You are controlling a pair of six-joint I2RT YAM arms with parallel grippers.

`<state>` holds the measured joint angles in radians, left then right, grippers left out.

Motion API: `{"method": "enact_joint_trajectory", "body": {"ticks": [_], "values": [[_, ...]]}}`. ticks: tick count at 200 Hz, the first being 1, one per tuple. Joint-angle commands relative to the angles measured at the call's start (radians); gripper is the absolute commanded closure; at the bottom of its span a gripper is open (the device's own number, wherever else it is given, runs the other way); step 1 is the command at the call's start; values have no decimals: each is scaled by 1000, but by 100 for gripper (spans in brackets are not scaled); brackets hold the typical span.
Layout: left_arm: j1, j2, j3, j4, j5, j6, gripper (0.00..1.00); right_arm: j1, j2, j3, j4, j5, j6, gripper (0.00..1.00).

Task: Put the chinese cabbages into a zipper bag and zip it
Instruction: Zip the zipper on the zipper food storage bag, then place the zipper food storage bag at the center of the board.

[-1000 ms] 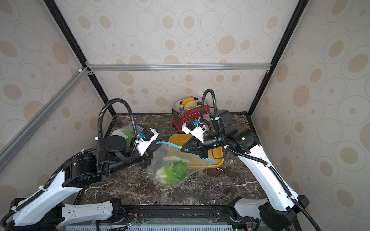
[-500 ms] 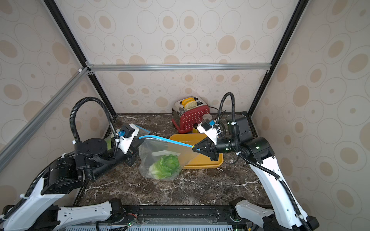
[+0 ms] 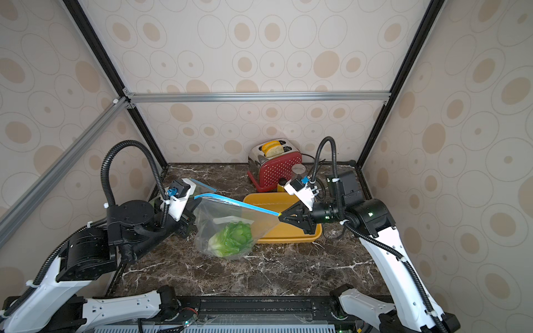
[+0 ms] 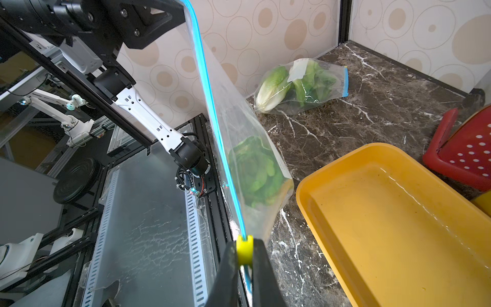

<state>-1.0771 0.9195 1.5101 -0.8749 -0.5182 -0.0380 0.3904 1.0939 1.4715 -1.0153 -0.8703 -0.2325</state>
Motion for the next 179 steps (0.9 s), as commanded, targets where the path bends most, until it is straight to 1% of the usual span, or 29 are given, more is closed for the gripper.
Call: {"method": "enact_joint_trajectory", "body": {"ticks": [1,6,20,38,50,78,86,103,118,128,139,161,171,179], "values": [[19,-27,59,3,-125,-13,100,-18,1,14,-43,2,6,95],[20,-21,63,1,-136,-12,100,-16,4,19,-30,-7,15,89],[20,4,93,-15,-167,-19,100,-18,11,36,-5,-42,35,81],[20,38,136,-39,-215,-16,100,-18,18,66,25,-49,76,62],[20,56,159,-53,-262,-13,100,-17,14,76,44,-32,100,53],[21,90,185,-67,-372,10,100,-18,-3,69,92,56,169,37],[26,103,186,-71,-397,18,100,-16,-3,62,104,78,184,34],[45,122,162,-64,-404,32,100,-18,3,48,114,94,202,31],[64,134,102,-70,-378,21,100,-18,5,38,122,110,218,29],[63,140,43,-69,-374,-8,100,-18,5,27,129,112,222,28],[64,145,-35,-47,-319,-40,100,-18,4,15,140,115,231,27],[64,164,-208,27,-218,-141,100,-18,6,-3,151,138,243,25],[65,178,-260,34,-199,-229,100,-17,10,-3,143,150,243,25],[63,178,-300,64,-145,-264,100,-17,13,-2,136,162,242,24]]}}
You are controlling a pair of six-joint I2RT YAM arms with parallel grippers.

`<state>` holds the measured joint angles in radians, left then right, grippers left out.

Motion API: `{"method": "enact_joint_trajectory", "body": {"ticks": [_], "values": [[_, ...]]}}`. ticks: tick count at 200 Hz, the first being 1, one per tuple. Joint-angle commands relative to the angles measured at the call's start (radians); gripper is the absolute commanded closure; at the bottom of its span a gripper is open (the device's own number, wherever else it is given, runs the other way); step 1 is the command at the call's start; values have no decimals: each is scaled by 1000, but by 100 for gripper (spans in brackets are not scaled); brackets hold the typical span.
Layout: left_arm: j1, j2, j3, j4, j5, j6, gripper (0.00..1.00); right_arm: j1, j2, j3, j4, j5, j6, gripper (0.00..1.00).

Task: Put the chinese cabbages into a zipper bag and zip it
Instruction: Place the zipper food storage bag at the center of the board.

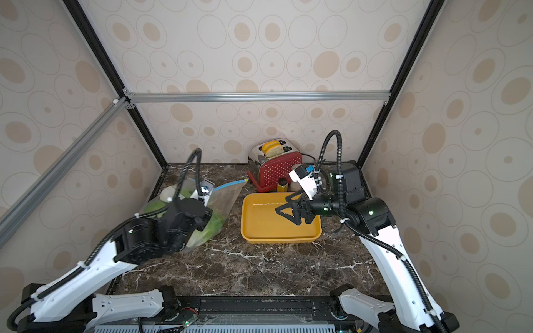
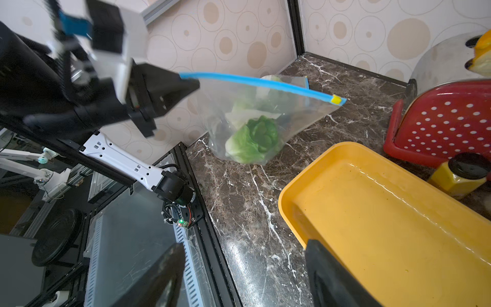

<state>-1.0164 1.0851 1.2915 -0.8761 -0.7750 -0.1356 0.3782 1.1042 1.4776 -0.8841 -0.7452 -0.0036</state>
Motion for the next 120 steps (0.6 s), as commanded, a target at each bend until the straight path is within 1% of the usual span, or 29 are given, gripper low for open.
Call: {"method": "enact_joint_trajectory", "body": {"ticks": [1,13,31,60,85,90,101,113,120], "values": [[3,12,-85,71,123,-169,100,-5,3,-7,3,37,13,24],[4,-1,-139,130,216,-217,100,-7,5,-9,-6,51,7,23],[3,-21,-209,221,355,-254,100,-7,12,-8,-21,95,11,22],[2,-29,-261,232,498,-287,100,-16,18,-21,-20,169,46,20],[1,-28,-288,181,599,-284,100,-38,23,-35,-14,194,70,19],[1,-35,-297,188,627,-282,96,-43,23,-39,-11,198,73,19],[-1,-55,-316,211,670,-282,84,-57,22,-47,-7,208,81,19],[-2,-87,-323,234,704,-278,68,-78,22,-55,2,220,98,19],[-1,-108,-322,281,710,-272,57,-92,20,-60,10,230,112,18]]}}
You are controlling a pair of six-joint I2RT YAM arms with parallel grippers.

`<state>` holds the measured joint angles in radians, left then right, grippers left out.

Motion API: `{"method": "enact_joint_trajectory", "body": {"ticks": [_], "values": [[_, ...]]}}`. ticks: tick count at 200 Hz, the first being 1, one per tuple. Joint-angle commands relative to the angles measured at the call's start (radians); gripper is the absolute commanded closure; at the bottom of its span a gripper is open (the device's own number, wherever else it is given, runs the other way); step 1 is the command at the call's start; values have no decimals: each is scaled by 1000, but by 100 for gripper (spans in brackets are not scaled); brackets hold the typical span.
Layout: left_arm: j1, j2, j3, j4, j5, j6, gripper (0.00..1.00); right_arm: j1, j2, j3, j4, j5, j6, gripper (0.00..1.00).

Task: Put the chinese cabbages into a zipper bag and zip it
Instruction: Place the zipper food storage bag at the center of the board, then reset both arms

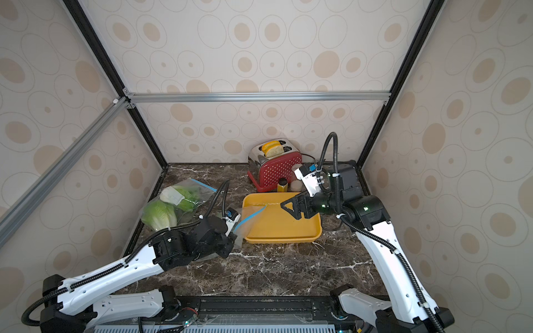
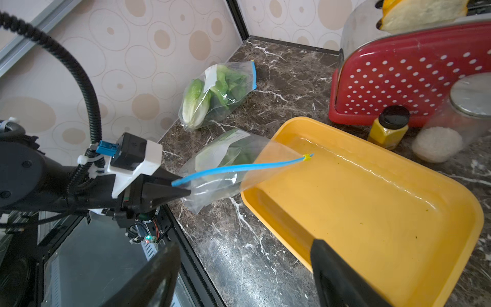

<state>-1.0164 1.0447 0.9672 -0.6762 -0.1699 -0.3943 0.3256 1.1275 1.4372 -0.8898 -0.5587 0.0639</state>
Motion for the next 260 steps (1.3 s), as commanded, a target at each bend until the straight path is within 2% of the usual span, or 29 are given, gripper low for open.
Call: {"method": "enact_joint_trajectory", "body": {"ticks": [1,16,38,57,71,80,87,101,114,147,162,184,205,237,251,260], "values": [[-1,-71,2,83,105,-13,56,-40,-3,-20,15,45,47,18],[1,-114,24,89,57,-5,33,-76,-6,-27,25,77,73,17],[1,-159,105,9,-102,17,2,-118,-21,-49,36,187,104,15],[8,-195,168,-35,-287,46,1,-174,-32,-95,62,344,135,10],[25,-201,202,-66,-501,55,1,-218,-33,-141,99,494,167,6],[83,-193,217,-81,-572,71,1,-254,-33,-182,136,578,190,3],[163,-180,227,-100,-603,60,1,-277,-33,-219,175,629,201,0],[382,-152,205,-92,-544,54,1,-314,-28,-290,249,749,220,0],[556,-125,125,5,-487,54,1,-321,-14,-374,353,872,202,0],[796,2,-124,375,-529,137,1,-338,88,-539,587,1033,185,0],[847,88,-225,558,-558,177,1,-351,132,-616,723,1034,162,0],[894,182,-293,728,-495,210,1,-352,192,-725,937,1014,101,0],[901,237,-376,919,-442,281,1,-352,237,-782,1054,980,58,0],[942,282,-507,1219,-277,328,1,-354,286,-862,1257,877,22,0],[948,327,-518,1281,-249,341,1,-354,316,-872,1295,851,-8,0],[951,340,-494,1251,-219,357,1,-355,324,-883,1322,841,-12,0]]}}
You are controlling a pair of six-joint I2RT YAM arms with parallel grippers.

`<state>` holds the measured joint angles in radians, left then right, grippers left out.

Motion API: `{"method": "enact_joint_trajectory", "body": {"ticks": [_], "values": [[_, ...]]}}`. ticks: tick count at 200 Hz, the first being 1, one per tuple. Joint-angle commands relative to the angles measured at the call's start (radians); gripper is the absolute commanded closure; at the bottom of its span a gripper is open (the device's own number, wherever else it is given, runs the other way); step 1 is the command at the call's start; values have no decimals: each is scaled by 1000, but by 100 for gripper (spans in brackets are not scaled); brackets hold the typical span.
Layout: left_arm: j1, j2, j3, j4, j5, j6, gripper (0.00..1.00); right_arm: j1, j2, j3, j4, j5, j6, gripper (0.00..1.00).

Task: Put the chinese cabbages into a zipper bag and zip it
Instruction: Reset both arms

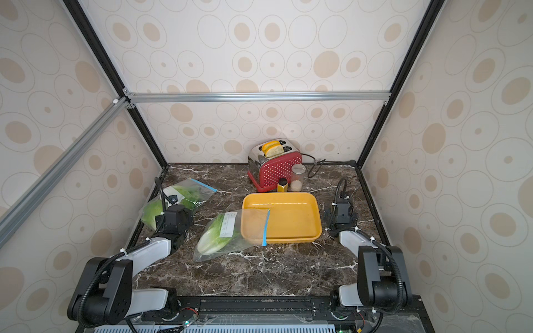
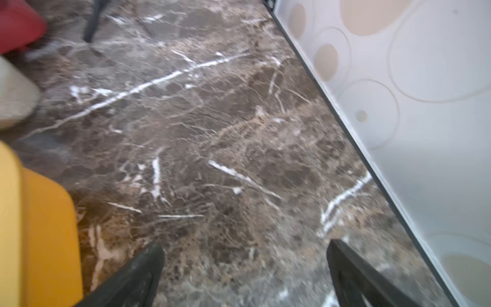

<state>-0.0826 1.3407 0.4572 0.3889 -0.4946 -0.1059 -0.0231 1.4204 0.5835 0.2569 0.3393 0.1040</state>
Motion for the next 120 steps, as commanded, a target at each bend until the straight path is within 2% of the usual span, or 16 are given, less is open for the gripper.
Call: {"method": "enact_joint_trajectory", "body": {"ticks": [1,15,38,65,86,100,107,120], "values": [[18,46,17,192,109,70,1,-7,31,-30,175,-58,-52,0],[20,78,-10,308,165,104,1,-7,8,-53,193,-80,-66,0],[30,148,-62,470,218,120,1,-6,-55,-128,268,-191,-96,0],[65,205,-59,512,288,101,1,-4,-29,-177,439,-354,-64,0],[81,201,-38,463,304,85,1,12,41,-149,441,-327,-67,0],[97,201,-28,438,300,62,1,14,107,-206,614,-384,-94,0],[97,202,-30,443,300,61,1,18,135,-224,696,-363,-90,0],[97,199,-34,451,299,64,1,23,102,-177,532,-306,-77,0]]}}
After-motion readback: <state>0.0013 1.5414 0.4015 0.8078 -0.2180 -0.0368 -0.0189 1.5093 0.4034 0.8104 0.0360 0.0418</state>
